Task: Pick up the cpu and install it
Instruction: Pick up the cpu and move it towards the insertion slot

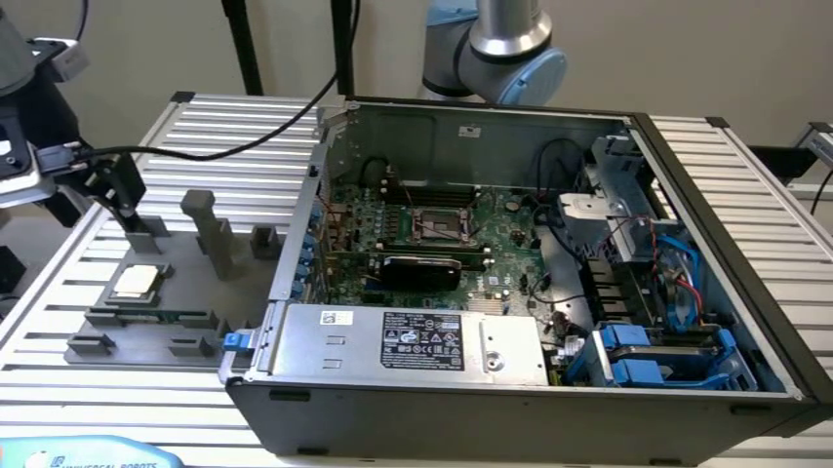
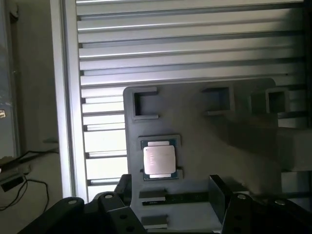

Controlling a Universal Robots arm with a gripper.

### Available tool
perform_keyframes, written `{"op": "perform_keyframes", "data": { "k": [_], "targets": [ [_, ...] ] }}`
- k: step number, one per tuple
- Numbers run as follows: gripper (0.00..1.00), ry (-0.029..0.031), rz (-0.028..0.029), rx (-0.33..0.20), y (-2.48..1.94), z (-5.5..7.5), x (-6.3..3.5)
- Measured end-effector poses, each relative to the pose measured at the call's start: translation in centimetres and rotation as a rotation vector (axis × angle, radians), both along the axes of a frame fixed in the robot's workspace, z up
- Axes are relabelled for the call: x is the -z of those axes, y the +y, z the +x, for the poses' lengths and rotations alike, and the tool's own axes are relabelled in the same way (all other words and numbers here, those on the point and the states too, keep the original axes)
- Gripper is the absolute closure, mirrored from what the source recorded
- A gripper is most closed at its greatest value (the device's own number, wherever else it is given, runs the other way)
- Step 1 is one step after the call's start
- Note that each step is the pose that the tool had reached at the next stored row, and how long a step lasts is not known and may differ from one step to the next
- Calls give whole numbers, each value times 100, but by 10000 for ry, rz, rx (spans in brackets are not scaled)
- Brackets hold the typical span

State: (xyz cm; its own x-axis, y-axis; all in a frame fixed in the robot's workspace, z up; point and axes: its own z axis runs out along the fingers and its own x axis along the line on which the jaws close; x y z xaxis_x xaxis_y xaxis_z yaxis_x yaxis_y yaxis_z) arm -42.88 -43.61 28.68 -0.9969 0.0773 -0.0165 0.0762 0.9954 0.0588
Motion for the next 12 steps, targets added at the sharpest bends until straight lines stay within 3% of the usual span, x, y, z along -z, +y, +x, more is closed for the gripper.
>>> {"op": "perform_keyframes", "data": {
  "k": [12],
  "targets": [
    [27,1,0,1,-74,36,217]
  ]
}}
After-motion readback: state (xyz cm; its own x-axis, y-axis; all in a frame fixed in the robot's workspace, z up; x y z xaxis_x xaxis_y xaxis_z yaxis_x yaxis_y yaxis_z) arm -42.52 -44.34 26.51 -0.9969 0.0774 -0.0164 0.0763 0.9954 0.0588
